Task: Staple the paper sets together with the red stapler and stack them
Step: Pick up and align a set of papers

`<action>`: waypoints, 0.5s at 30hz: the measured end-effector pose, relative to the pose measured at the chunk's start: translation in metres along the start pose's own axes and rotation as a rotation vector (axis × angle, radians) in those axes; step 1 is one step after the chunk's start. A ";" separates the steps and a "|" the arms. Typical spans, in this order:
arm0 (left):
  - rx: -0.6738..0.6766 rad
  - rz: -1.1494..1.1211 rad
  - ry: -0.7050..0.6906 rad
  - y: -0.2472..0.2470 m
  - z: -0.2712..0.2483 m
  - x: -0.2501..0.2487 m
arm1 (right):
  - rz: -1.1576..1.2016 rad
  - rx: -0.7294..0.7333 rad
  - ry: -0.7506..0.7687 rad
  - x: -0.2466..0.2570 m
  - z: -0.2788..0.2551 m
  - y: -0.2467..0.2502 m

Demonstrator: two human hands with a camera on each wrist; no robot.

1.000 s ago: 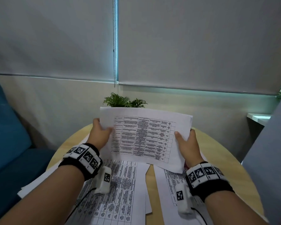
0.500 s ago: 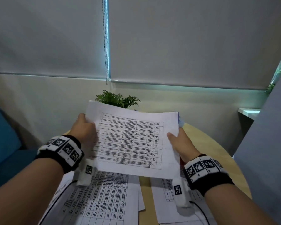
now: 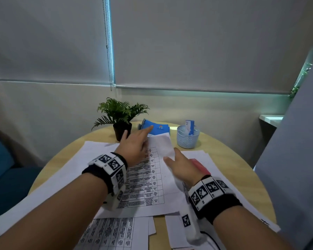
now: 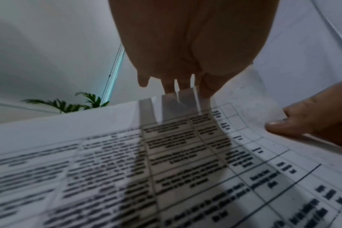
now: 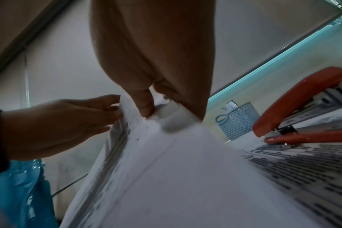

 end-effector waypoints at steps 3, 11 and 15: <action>-0.022 -0.074 -0.010 -0.006 0.008 -0.003 | -0.013 0.017 0.006 -0.004 0.004 -0.002; 0.050 -0.181 -0.014 -0.033 0.020 0.007 | 0.045 -0.063 -0.050 -0.029 0.020 0.041; 0.081 -0.188 -0.024 -0.048 0.021 0.013 | -0.343 -0.177 -0.212 -0.059 0.029 0.083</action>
Point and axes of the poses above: each hand's wrist, its own z-axis towards the middle knuckle, its own y-axis out of the back of the hand, x = y × z, the point moved 10 cm from there along z, towards the middle knuckle, and after that the axes turned 1 degree about x, right-handed, at the moved point
